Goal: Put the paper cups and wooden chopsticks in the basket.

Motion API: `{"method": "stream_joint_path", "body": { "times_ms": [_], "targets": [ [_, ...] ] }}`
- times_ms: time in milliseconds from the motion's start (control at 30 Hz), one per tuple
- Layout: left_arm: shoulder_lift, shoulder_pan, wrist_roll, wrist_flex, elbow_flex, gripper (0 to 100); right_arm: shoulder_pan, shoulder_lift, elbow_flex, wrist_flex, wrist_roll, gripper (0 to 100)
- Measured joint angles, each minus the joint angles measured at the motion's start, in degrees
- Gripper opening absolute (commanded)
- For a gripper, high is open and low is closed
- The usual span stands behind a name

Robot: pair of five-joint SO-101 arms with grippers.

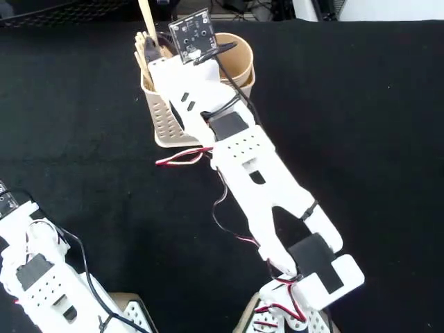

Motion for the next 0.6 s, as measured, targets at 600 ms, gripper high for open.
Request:
{"method": "stream_joint_path", "body": {
  "times_ms": [600],
  "targets": [
    [0.0,0.0,0.0,0.0,0.0,6,-0.26,-32.0,2.2,32.53,0.0,2.3]
  ]
}}
